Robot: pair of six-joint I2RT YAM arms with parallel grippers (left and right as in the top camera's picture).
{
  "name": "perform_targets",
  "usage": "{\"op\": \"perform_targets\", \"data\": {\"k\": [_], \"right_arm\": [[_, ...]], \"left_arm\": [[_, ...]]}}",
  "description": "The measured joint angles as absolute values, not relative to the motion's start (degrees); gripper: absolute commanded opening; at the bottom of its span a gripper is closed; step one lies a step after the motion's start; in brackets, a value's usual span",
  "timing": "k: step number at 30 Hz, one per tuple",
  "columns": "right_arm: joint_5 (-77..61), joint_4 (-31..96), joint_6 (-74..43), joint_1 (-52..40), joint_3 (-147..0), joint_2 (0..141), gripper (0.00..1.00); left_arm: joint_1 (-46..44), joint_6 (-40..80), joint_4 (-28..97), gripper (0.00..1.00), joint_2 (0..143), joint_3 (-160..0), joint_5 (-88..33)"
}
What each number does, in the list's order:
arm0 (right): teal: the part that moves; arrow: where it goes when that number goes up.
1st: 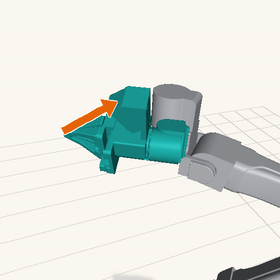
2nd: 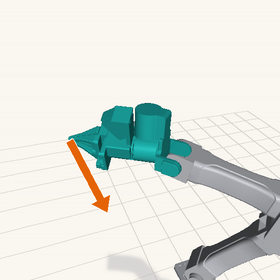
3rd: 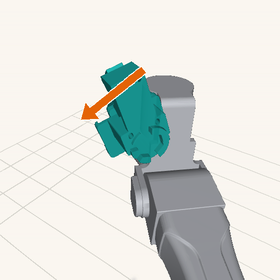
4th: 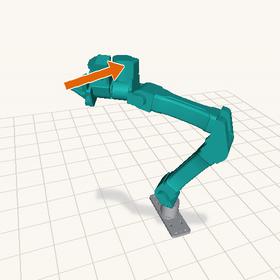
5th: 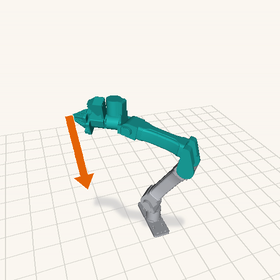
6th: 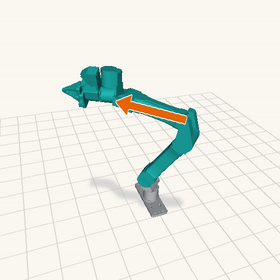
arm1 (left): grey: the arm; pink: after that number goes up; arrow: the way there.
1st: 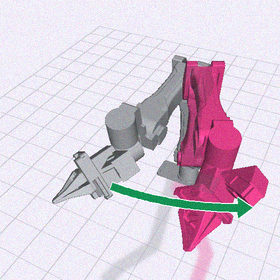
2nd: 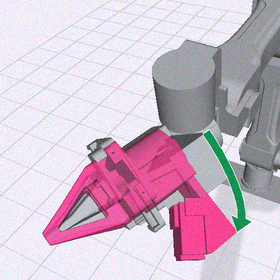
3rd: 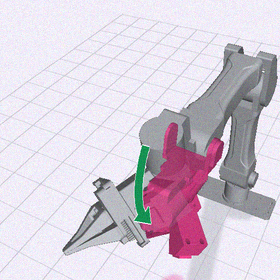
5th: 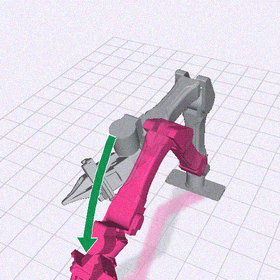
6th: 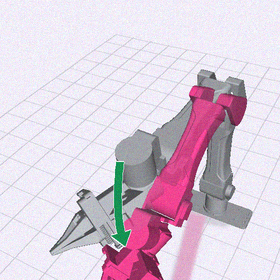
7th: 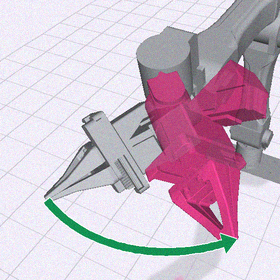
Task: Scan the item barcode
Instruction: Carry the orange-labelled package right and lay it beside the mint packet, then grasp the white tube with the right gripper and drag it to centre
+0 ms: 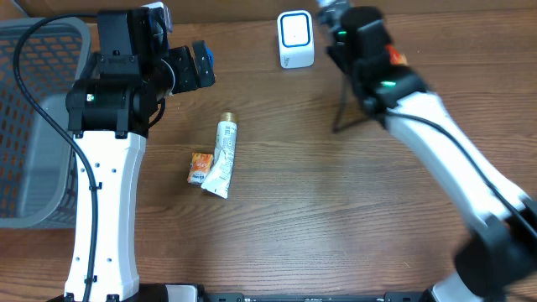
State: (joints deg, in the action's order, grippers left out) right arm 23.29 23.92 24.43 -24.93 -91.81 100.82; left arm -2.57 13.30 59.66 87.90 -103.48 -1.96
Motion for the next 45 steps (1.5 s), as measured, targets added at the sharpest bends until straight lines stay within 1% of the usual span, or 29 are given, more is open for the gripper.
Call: {"op": "perform_targets", "data": {"k": [3,5,8,11,14,19,24,25,26,27,29,30,33,36,39,43,44,45], "right_arm": [[17.3,40.2,13.0,-23.2,-92.1,93.9,0.04],[13.0,48.2,8.5,-21.9,-92.4,92.0,0.04],[7.1,61.8,4.5,-19.3,-92.5,92.2,0.04],[4.1,70.6,3.1,-16.2,-92.3,94.1,0.03],[2.8,73.8,3.0,-12.4,-91.2,95.8,0.04],[1.7,72.5,3.0,-6.7,-88.4,98.3,0.04],[1.7,70.8,3.1,-0.6,-84.4,103.6,0.04],[2.2,70.7,3.2,0.8,-83.8,104.9,0.08],[2.5,70.7,3.2,1.3,-83.7,105.4,0.27],[3.1,70.5,3.2,2.2,-83.5,106.2,0.59],[4.1,70.2,3.2,3.8,-83.5,106.6,0.98],[4.6,70.2,3.2,4.6,-83.6,106.4,1.00],[5.0,71.9,3.2,5.8,-85.0,106.2,1.00],[0.9,74.0,3.2,5.8,-88.4,106.2,1.00],[-8.4,72.2,3.2,5.4,-93.2,106.2,1.00],[-26.3,63.4,3.0,3.9,-95.5,106.0,0.99],[-30.3,60.8,2.8,2.8,-95.5,106.0,0.95],[-33.0,57.6,1.8,1.6,-95.2,106.0,0.94]], "left_arm": [[-2.6,13.3,59.6,1.00,87.9,-103.5,-1.9],[-2.6,13.3,59.7,0.99,87.9,-103.5,-2.0],[-2.6,13.3,59.7,1.00,87.9,-103.5,-2.0],[-2.6,13.3,59.7,1.00,87.9,-103.5,-1.9],[-2.6,13.3,59.7,1.00,87.9,-103.5,-2.0],[-2.6,13.3,59.7,1.00,87.9,-103.5,-1.9],[-2.6,13.3,59.7,1.00,87.9,-103.5,-1.9],[-2.6,13.3,59.6,1.00,87.9,-103.5,-1.9],[-2.6,13.3,59.6,1.00,87.9,-103.5,-1.9],[-2.6,13.3,59.7,1.00,87.9,-103.5,-2.0],[-2.6,13.3,59.7,1.00,87.9,-103.5,-2.0],[-2.6,13.3,59.7,1.00,87.9,-103.5,-2.0],[-2.6,13.3,59.7,1.00,87.9,-103.5,-1.9],[-2.6,13.3,59.7,1.00,87.9,-103.5,-2.0],[-2.6,13.3,59.7,1.00,87.9,-103.5,-1.9],[-2.6,13.3,59.7,1.00,87.9,-103.5,-2.0],[-2.6,13.3,59.7,1.00,87.9,-103.5,-1.9],[-2.6,13.3,59.7,1.00,87.9,-103.5,-1.9]]}}
